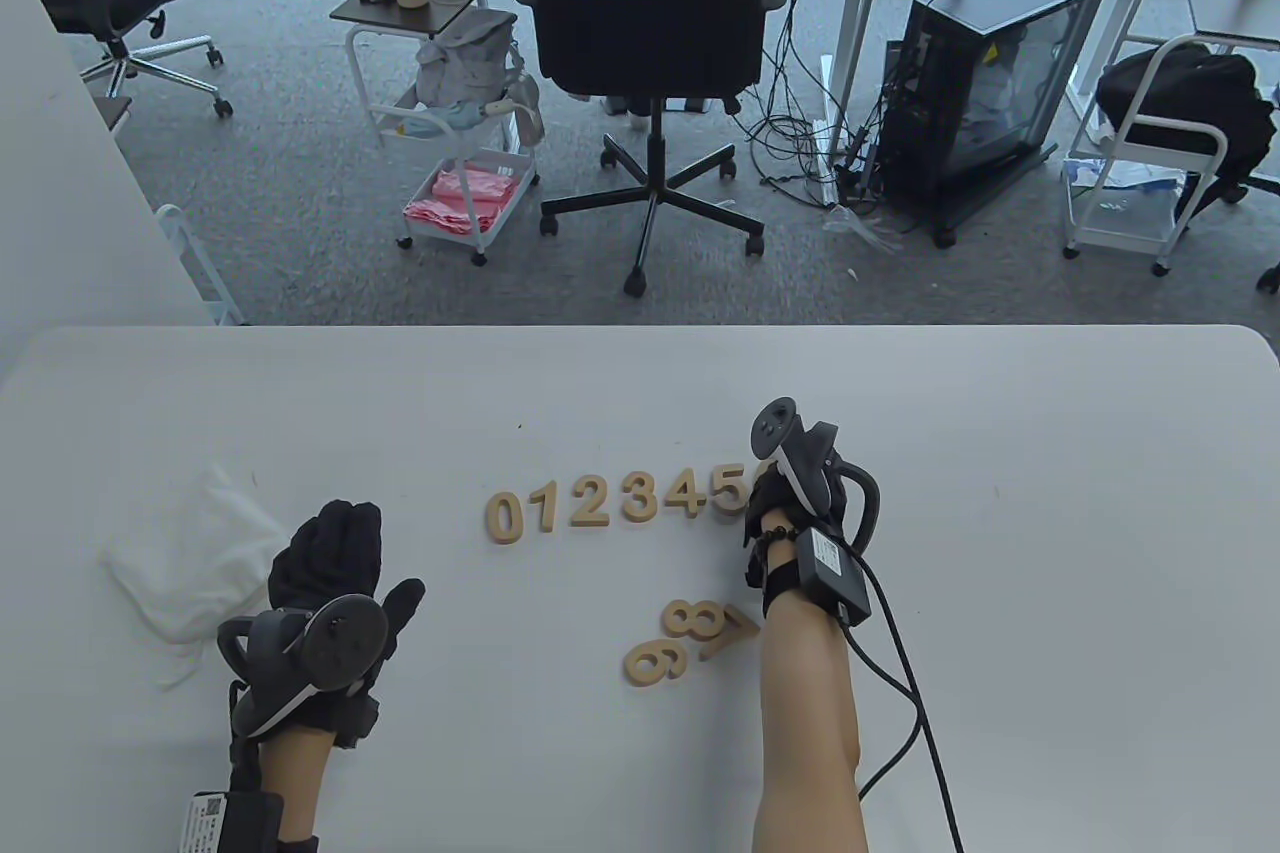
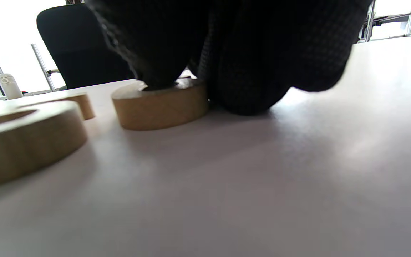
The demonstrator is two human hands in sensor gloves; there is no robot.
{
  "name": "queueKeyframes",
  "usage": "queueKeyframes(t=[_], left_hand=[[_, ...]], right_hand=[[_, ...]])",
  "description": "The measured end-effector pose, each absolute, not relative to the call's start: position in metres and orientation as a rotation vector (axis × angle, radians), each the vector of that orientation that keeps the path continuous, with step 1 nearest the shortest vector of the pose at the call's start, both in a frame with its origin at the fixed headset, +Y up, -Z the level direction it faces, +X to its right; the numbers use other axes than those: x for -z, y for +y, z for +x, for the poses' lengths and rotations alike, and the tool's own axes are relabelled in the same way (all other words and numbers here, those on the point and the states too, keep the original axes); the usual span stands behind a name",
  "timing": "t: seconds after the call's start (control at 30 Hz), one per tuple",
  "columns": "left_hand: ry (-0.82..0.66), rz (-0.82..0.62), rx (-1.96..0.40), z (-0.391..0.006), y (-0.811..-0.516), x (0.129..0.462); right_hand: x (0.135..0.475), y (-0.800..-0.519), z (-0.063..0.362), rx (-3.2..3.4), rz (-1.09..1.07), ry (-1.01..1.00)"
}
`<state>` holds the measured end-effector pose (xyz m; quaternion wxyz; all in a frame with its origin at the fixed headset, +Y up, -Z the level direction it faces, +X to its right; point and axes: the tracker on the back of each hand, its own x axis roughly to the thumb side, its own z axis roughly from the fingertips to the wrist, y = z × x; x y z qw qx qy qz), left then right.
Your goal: Empty bag and arrange number blocks in order
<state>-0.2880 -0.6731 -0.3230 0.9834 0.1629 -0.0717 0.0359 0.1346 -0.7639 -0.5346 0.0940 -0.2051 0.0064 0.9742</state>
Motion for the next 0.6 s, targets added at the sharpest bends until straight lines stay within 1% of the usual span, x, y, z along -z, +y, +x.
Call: queueKeyframes(t=[0.13, 0.2, 0.3, 0.43, 0.5, 0.53, 0.6], left_hand=[[-0.146, 0.331, -0.073, -0.288, -0.673, 0.323], [-0.149, 0.331, -0.074, -0.288, -0.673, 0.323], [-0.153, 0.329, -0.07, -0.287, -0.673, 0.323], [-0.161, 0.335, -0.076, -0.286, -0.673, 0.322], [-0.169, 0.339, -0.075, -0.284, -0.672, 0.321], [-0.171, 0.339, -0.074, -0.283, -0.672, 0.321], [-0.175, 0.34, -0.074, -0.282, -0.672, 0.321]], right_hand=[[0.529, -0.756, 0.137, -2.869, -0.572, 0.033], [0.523, -0.748, 0.138, -2.86, -0.529, 0.02], [0.508, -0.736, 0.137, -2.835, -0.439, 0.054], [0.47, -0.718, 0.132, -2.845, -0.259, 0.071], [0.448, -0.712, 0.128, -2.83, -0.183, 0.089], [0.443, -0.711, 0.126, -2.827, -0.166, 0.098], [0.421, -0.709, 0.12, -2.832, -0.102, 0.157]])
